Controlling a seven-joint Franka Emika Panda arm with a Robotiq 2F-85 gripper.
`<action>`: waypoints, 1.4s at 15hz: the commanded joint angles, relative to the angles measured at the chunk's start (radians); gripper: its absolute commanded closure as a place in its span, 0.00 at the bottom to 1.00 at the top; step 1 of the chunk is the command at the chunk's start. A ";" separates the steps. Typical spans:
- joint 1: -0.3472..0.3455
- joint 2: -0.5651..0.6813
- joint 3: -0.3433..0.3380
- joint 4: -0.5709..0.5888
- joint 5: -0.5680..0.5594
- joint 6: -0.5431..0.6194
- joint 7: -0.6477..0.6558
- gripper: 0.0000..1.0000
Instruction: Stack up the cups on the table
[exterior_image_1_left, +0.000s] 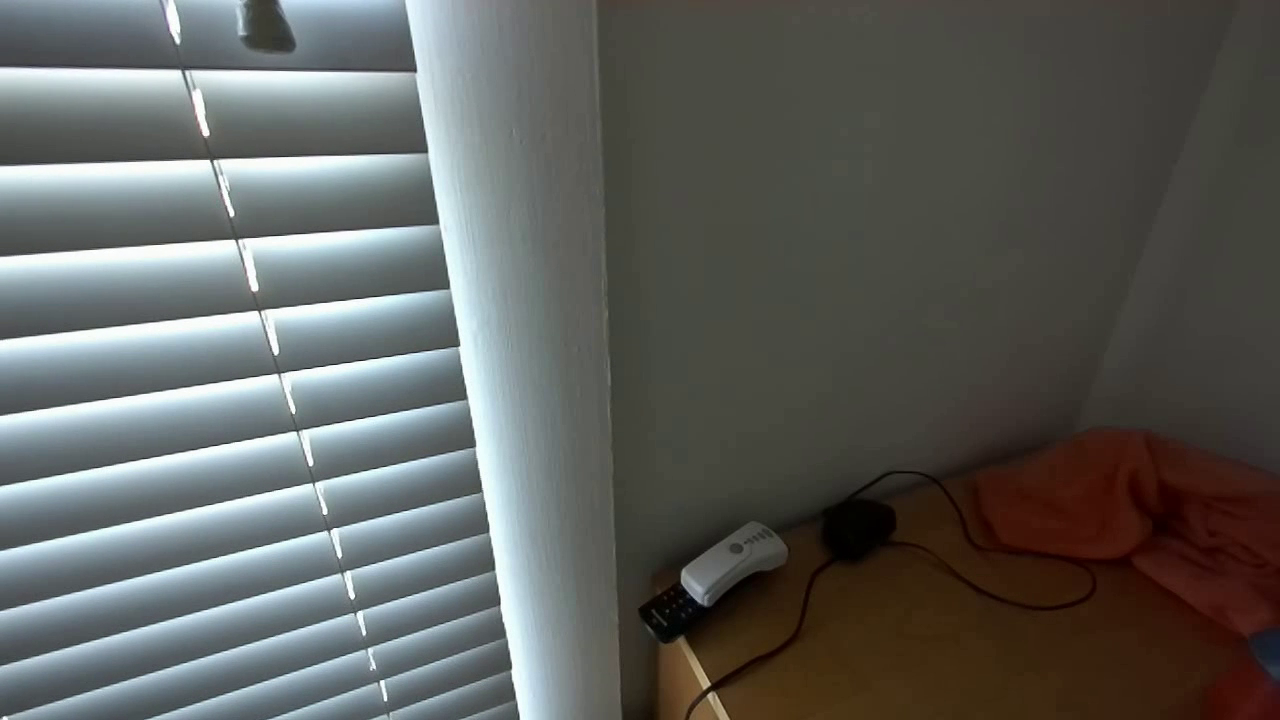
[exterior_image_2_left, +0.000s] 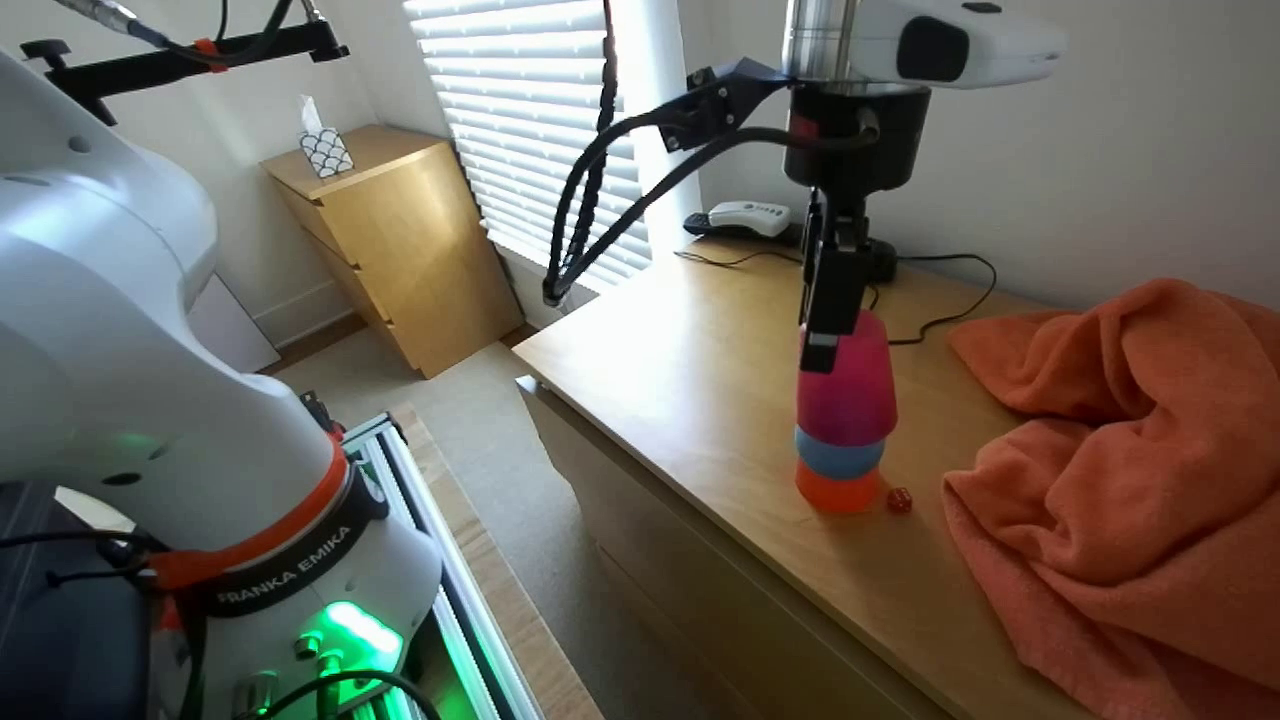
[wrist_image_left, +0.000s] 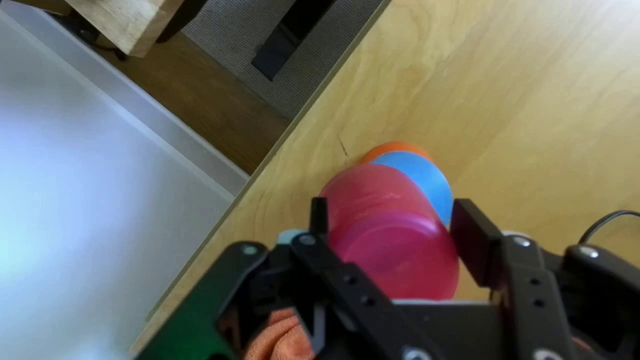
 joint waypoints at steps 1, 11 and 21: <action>0.011 0.042 -0.006 -0.002 0.051 0.064 -0.025 0.62; 0.031 0.134 -0.009 0.016 0.137 0.118 -0.058 0.13; 0.038 -0.019 0.014 -0.001 0.035 0.076 0.014 0.00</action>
